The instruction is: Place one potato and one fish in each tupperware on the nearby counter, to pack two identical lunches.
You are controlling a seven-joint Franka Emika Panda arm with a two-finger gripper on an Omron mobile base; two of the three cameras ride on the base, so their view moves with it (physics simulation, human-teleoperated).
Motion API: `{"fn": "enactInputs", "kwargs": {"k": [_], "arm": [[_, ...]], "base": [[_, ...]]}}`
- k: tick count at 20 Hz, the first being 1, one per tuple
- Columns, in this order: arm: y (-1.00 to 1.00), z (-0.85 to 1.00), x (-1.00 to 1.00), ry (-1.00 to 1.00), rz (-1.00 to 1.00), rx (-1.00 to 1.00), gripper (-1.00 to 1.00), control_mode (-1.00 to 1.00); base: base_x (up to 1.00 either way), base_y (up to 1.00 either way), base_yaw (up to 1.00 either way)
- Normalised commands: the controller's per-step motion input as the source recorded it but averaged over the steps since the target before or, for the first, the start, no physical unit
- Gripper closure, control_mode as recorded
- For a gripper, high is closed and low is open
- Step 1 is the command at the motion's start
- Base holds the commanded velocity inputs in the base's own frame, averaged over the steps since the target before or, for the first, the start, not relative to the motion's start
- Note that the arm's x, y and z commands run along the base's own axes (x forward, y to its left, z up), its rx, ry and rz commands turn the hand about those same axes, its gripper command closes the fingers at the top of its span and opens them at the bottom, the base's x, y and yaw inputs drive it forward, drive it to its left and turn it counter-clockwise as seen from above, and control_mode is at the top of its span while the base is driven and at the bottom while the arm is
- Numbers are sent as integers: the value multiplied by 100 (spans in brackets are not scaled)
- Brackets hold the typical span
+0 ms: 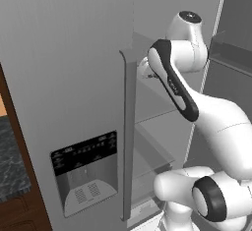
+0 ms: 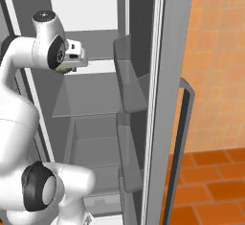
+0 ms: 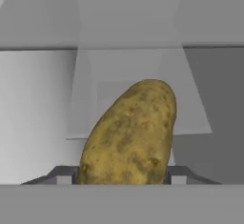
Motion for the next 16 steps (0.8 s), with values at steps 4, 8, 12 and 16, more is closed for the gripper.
{"fn": "enactInputs", "kwargs": {"k": [4, 8, 12, 16], "arm": [[-2, -78, -100, 40, 1, -2, 100, -100], [-9, -80, -100, 38, 0, 0, 100, -100], [-30, 2, -100, 10, 0, 0, 100, -100], [-34, 19, -100, 6, 0, 0, 100, -100]], "base": [[0, 0, 0], [0, 0, 0], [0, 0, 0], [0, 0, 0]]}}
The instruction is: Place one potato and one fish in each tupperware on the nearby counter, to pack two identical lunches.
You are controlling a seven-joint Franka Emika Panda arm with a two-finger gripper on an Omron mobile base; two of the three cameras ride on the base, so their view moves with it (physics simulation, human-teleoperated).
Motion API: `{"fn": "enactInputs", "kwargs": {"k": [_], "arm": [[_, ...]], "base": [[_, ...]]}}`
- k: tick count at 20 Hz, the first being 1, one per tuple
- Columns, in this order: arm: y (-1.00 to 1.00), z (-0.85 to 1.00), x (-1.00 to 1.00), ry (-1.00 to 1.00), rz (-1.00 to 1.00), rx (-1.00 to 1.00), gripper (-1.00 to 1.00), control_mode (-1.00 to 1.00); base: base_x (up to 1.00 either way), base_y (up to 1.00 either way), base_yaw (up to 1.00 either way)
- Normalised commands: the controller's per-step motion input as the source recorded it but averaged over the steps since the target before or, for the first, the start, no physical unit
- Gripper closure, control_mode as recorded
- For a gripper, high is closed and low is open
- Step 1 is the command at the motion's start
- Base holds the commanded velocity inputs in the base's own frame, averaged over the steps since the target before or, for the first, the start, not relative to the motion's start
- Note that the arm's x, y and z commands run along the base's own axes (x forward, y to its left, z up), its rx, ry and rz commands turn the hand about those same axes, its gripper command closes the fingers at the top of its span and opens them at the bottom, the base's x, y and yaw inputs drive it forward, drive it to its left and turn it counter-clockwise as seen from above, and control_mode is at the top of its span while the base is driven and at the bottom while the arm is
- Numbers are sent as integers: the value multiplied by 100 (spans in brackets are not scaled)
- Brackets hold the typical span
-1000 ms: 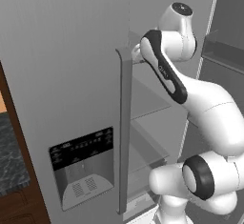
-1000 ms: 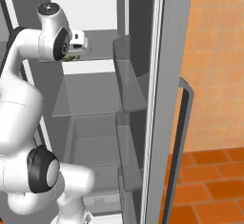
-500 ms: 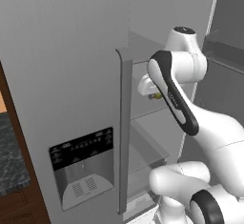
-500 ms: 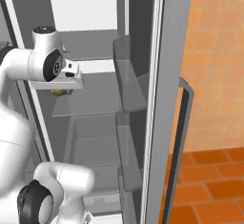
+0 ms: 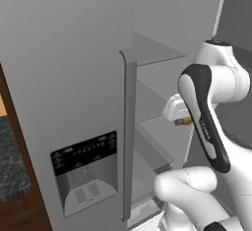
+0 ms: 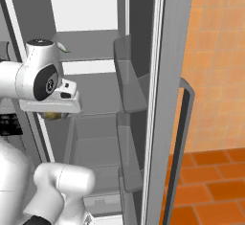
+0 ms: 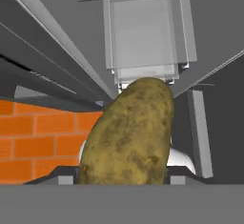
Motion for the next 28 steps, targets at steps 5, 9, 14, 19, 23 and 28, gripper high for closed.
{"fn": "enactInputs", "kwargs": {"k": [5, 9, 14, 19, 23, 28], "arm": [[-8, 4, -100, 1, 0, 0, 100, -100], [0, -3, -100, 0, 0, 0, 100, -100], [1, -1, -93, 0, 0, 0, 100, -100], [0, -3, -61, 0, 0, 0, 100, -100], [0, 0, 0, 0, 0, 0, 100, 100], [0, 0, 0, 0, 0, 0, 100, 100]], "base": [[0, 0, 0], [0, 0, 0], [0, 0, 0], [0, 0, 0], [-59, 52, 0], [-31, 100, 6]]}}
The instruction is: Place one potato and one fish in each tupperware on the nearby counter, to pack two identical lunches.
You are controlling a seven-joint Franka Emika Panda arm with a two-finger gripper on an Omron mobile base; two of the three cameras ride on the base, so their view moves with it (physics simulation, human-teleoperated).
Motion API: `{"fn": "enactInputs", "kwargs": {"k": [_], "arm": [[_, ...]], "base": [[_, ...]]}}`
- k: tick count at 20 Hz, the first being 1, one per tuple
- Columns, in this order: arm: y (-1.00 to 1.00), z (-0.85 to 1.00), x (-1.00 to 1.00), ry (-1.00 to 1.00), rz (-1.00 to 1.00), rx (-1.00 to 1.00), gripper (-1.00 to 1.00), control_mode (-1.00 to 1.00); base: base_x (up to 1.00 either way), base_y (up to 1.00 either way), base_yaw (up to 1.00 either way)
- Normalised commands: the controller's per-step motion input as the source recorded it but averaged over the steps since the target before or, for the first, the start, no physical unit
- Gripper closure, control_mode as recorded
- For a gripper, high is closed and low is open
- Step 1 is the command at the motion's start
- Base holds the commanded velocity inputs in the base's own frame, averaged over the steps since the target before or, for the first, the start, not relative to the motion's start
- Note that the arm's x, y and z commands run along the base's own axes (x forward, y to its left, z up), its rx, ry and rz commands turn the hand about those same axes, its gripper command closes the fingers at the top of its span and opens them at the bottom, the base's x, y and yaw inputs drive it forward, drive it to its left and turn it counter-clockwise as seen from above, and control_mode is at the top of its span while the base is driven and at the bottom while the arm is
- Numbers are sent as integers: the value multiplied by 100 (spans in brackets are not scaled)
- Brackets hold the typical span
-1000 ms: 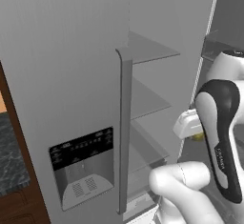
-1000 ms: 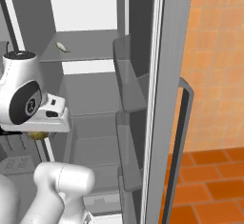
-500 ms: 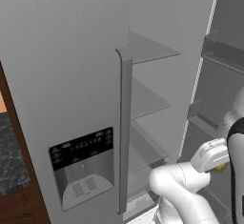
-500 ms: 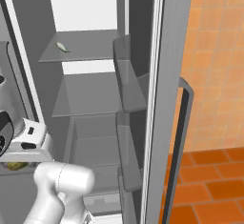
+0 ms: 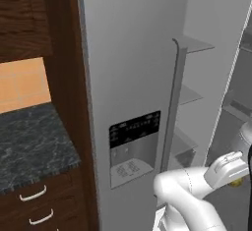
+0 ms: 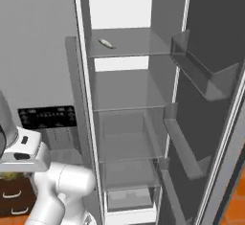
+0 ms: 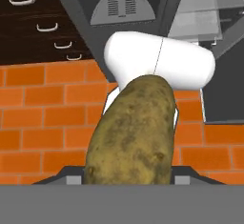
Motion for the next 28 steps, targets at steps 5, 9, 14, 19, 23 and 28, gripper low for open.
{"fn": "enactInputs", "kwargs": {"k": [5, 9, 14, 19, 23, 28], "arm": [[0, 0, 0, 0, 0, 0, 100, 100], [0, 0, 0, 0, 0, 0, 100, 100], [0, 0, 0, 0, 0, 0, 100, 100], [0, 0, 0, 0, 0, 0, 100, 100], [0, 0, 0, 0, 0, 0, 100, 100], [0, 0, 0, 0, 0, 0, 100, 100]], "base": [[-30, 100, 13], [-26, 100, 15], [-15, 100, 16], [-10, 100, 17], [-3, 100, 15], [14, 100, 6]]}}
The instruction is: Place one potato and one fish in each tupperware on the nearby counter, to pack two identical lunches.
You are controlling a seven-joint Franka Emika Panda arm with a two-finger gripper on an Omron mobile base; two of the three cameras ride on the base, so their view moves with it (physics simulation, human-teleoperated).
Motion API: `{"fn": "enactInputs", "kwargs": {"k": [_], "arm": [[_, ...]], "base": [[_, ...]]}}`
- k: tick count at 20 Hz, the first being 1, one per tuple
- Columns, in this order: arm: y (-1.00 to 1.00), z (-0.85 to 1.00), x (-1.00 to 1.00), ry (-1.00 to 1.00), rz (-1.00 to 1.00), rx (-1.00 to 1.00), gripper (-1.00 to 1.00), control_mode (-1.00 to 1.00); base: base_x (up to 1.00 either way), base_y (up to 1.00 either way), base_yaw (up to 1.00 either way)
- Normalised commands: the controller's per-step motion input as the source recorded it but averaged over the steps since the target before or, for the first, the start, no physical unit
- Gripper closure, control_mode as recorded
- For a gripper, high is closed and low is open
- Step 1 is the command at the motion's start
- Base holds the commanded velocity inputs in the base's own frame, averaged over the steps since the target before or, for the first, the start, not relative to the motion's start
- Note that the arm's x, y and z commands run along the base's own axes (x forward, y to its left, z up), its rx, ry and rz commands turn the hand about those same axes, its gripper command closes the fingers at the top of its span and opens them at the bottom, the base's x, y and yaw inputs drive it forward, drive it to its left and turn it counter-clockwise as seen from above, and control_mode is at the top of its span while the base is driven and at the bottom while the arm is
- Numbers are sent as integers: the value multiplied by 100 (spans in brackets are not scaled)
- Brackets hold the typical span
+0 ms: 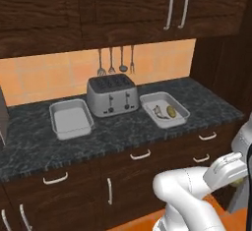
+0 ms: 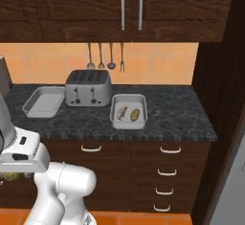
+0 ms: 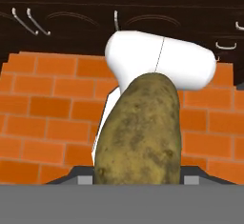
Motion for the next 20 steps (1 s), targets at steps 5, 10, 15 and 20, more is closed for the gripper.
{"fn": "enactInputs", "kwargs": {"k": [5, 10, 15, 20], "arm": [[0, 0, 0, 0, 0, 0, 100, 100], [0, 0, 0, 0, 0, 0, 100, 100], [0, 0, 0, 0, 0, 0, 100, 100], [35, -23, 65, 0, 0, 0, 100, -100]], "base": [[42, 90, 0], [63, 63, 0], [71, 22, 0], [0, 0, 0]]}}
